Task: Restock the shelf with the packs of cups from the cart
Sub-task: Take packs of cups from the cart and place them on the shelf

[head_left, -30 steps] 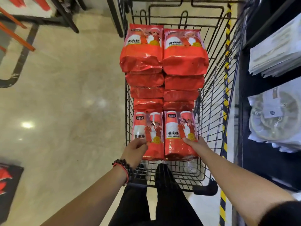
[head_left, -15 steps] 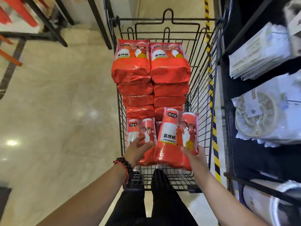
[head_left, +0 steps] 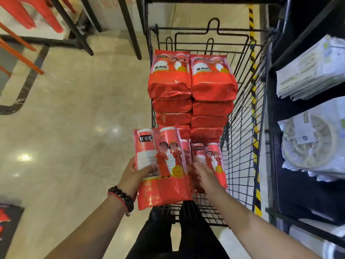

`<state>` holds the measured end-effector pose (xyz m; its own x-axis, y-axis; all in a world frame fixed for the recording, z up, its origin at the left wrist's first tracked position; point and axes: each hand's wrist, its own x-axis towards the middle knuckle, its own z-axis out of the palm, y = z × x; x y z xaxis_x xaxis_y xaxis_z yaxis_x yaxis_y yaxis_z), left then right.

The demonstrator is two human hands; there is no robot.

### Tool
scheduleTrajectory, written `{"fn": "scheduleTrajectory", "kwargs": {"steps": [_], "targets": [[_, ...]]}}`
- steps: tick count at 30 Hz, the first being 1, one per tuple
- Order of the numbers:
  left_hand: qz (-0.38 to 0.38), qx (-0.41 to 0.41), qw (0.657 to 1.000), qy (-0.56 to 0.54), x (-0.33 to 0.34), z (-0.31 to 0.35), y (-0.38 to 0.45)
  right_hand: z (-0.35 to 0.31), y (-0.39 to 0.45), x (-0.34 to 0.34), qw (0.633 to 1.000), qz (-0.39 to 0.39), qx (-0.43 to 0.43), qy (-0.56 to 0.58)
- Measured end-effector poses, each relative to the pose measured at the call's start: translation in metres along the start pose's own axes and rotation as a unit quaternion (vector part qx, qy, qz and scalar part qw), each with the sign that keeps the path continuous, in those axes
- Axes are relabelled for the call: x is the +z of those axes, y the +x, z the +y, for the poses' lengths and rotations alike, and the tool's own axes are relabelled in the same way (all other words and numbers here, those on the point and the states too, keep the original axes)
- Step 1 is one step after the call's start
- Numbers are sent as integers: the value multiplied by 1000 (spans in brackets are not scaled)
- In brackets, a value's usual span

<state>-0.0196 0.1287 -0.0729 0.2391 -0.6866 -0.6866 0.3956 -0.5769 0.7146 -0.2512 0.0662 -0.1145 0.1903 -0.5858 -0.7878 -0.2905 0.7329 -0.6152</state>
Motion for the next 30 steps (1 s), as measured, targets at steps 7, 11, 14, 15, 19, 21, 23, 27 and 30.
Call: {"fn": "scheduleTrajectory", "kwargs": {"steps": [7,11,14,15,19,21,23,27,30], "targets": [[36,-19,998,-37,-55,-3,-18,13,78,15,987,89,50,-123],[24,-25,999,-35,-70,-2,-26,15,96,26,991,25,101,-85],[26,-31,999,-26,-73,0,-27,15,99,33,992,29,112,-57],[29,-33,999,-25,-73,1,-27,16,100,34,991,37,115,-59],[33,-32,999,-11,-66,3,-23,18,99,34,987,41,147,-52],[27,-28,999,-4,-62,4,-20,17,95,33,989,35,140,-41],[22,-32,999,-4,-58,5,-17,18,90,30,992,41,113,-30],[0,-36,999,4,-49,11,-13,17,63,16,991,106,73,-38],[-19,-30,999,34,-36,17,-12,17,34,-6,986,160,41,-22]]}}
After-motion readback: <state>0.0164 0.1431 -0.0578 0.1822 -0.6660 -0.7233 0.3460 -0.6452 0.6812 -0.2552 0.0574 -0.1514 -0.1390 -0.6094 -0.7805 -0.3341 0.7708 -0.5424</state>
